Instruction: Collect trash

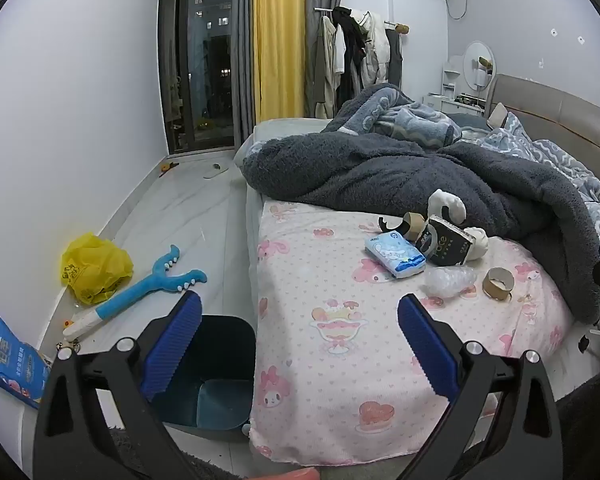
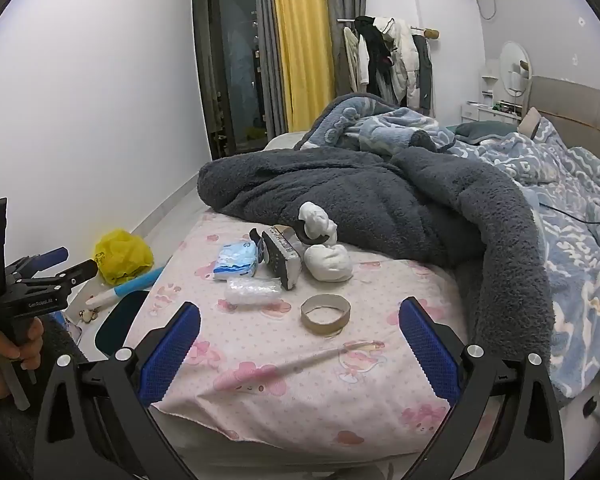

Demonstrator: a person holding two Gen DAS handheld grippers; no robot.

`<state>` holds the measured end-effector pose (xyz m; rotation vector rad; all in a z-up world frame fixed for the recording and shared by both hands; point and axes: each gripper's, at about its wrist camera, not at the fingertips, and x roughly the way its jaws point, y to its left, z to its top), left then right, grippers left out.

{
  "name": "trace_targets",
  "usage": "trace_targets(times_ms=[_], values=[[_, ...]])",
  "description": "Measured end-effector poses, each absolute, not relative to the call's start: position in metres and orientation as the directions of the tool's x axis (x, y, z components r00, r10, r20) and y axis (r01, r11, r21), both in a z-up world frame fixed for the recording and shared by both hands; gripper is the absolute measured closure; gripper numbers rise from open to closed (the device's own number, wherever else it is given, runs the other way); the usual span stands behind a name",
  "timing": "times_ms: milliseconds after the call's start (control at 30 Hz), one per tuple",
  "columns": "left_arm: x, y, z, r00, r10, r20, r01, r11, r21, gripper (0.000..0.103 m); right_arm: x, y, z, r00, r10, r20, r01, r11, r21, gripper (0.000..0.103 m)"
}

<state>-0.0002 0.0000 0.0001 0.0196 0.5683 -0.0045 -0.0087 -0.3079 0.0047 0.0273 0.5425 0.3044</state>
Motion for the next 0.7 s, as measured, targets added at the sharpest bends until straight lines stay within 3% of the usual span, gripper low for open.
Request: trace_targets(times_ms=[700], values=[[-0.0001,-0.0001,0.0001,0.842,0.001,-0.54,0.01,1.0,0.017,0.003,-0.0088,-0.3067,0.0043,0.813,0.29,-0.505,-0.278,0.955,0.102,0.003]])
